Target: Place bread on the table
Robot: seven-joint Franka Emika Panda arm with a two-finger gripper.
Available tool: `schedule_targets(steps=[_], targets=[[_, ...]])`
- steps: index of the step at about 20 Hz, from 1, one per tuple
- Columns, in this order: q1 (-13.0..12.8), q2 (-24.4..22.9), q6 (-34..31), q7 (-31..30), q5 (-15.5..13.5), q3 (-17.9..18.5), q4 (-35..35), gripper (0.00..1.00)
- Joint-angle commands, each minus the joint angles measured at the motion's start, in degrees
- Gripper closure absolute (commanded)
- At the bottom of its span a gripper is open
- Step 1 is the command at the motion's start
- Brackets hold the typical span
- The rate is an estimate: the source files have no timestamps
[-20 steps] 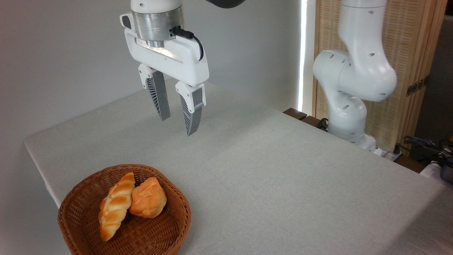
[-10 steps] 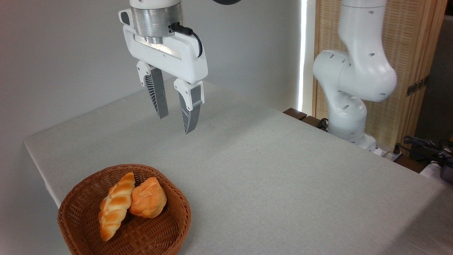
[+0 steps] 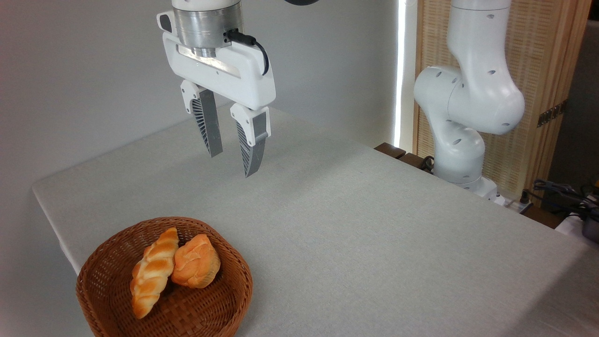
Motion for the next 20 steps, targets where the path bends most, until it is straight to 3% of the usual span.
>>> schedule_targets(steps=[1,13,18,20], targets=[[0.01,-0.14,-1.28,-0.26,0.26,0.4,0.95,0.0],[0.1,0.65,-1.02,-0.17,0.35,0.4,-0.63,0.0],[0.1,2.58,4.69,0.18,0.7,0.49,-0.99,0.0],[0.1,3.98,7.85,3.67,0.7,0.49,-0.99,0.0]])
